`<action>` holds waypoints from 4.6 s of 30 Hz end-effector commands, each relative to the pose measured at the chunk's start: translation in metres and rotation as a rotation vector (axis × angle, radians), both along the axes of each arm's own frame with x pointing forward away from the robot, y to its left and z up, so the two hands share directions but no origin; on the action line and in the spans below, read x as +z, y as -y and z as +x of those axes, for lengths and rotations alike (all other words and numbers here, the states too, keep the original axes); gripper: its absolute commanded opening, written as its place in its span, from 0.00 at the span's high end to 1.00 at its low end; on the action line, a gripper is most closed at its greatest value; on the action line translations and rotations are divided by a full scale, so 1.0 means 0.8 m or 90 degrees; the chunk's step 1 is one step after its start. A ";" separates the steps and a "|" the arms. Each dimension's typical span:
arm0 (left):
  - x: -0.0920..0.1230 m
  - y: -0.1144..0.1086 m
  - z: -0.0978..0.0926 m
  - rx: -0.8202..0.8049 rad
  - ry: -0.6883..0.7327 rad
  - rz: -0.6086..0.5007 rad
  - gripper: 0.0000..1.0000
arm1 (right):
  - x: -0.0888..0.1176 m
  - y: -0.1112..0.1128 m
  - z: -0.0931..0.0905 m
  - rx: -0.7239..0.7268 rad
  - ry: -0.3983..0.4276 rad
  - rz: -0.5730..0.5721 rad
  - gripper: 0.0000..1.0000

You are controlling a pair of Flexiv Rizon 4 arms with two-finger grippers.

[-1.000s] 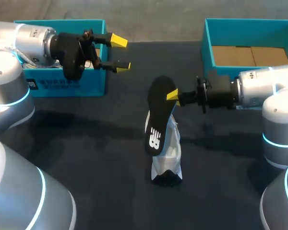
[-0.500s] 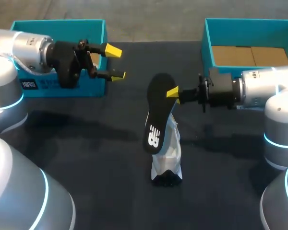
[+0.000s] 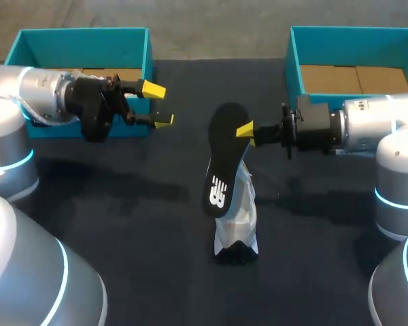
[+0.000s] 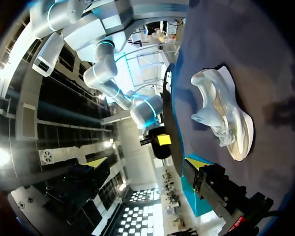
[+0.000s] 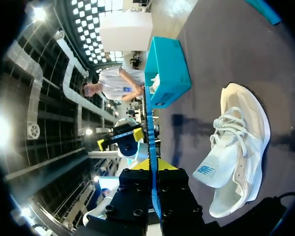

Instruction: Take the shoe out of the shoebox, open the shoe tongue, remove and reinsert the insole, then place the shoe into the shoebox

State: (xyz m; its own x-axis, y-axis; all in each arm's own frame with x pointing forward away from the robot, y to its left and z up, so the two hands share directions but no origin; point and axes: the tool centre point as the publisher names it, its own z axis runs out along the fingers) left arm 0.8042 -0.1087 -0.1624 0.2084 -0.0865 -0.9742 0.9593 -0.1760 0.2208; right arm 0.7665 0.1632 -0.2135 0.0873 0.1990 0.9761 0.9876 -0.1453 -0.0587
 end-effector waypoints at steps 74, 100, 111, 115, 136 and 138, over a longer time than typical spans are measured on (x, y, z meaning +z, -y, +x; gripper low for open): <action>-0.067 0.128 -0.022 0.103 -0.037 -0.028 0.57 | 0.000 -0.001 0.000 -0.001 0.000 -0.001 1.00; -0.071 0.133 -0.026 0.104 -0.030 -0.018 1.00 | 0.000 -0.001 0.000 -0.001 0.000 -0.001 1.00; -0.069 0.134 -0.026 0.108 -0.028 -0.017 1.00 | -0.003 -0.001 0.000 -0.005 -0.009 -0.001 0.00; -0.068 0.134 -0.026 0.109 -0.031 -0.015 1.00 | -0.004 0.000 -0.001 -0.003 -0.012 -0.003 0.00; -0.053 0.102 -0.063 0.088 -0.129 0.033 1.00 | -0.020 0.090 -0.052 -0.063 -0.034 -0.066 0.00; -0.053 0.099 -0.071 0.090 -0.148 0.042 1.00 | -0.026 0.098 -0.059 -0.064 -0.033 -0.069 0.00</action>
State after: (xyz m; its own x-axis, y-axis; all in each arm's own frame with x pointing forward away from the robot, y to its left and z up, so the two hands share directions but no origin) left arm 0.7593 -0.1978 -0.2113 -0.0048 -0.0265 -0.9996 0.9985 -0.0541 -0.0033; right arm 0.7362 0.1014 -0.2351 0.1630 0.2945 0.9416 0.9664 -0.2400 -0.0922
